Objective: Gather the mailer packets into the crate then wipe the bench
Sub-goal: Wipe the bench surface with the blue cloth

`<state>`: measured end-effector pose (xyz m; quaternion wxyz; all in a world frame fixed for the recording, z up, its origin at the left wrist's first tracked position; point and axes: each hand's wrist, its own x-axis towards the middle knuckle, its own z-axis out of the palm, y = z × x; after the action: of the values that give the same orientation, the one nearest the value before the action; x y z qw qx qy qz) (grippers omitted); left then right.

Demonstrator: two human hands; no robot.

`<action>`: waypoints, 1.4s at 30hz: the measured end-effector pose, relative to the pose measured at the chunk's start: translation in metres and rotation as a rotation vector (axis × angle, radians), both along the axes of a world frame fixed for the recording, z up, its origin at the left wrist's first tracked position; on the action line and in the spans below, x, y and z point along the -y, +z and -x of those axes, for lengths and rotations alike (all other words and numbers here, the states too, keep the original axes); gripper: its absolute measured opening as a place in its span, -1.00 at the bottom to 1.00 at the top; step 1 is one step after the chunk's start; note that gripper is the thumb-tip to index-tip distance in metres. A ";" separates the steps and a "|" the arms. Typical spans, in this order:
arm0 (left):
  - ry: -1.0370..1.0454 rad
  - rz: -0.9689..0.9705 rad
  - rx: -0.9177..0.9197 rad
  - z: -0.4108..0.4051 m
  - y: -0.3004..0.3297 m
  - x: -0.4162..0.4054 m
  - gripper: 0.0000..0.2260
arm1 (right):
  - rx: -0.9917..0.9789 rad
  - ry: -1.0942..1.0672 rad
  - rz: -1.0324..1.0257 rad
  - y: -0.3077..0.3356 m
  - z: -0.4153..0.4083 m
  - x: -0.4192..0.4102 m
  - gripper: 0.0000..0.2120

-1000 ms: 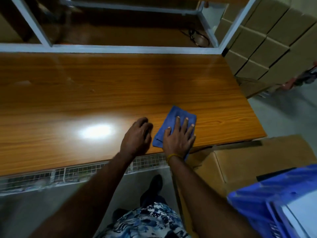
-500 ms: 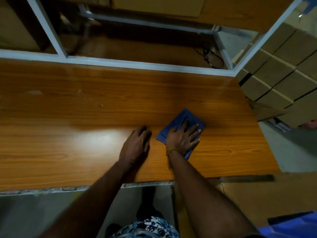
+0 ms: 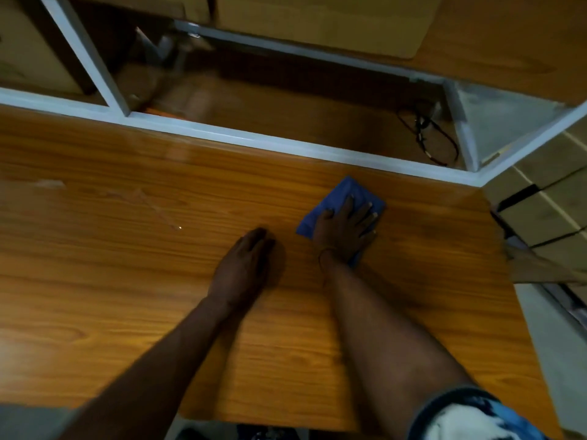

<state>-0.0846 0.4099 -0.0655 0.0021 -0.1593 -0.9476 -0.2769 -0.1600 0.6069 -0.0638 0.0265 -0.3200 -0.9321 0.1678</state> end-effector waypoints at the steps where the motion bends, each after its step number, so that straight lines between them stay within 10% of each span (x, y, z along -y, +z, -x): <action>1: 0.004 0.003 -0.009 0.003 -0.001 -0.001 -0.60 | -0.002 0.030 -0.006 0.001 0.011 -0.004 -0.41; 20: 0.068 -0.052 -0.030 -0.023 0.003 0.012 -0.65 | 0.039 0.968 -0.172 0.006 0.007 -0.003 -0.45; 42: 0.138 -0.059 -0.041 -0.178 0.002 0.108 -0.71 | 0.027 0.539 -0.101 0.007 -0.251 0.127 -0.42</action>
<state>0.0933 0.3014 -0.0635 0.0451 -0.0988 -0.9476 -0.3004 0.0907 0.4796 -0.0563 -0.0157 -0.0609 -0.9910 0.1180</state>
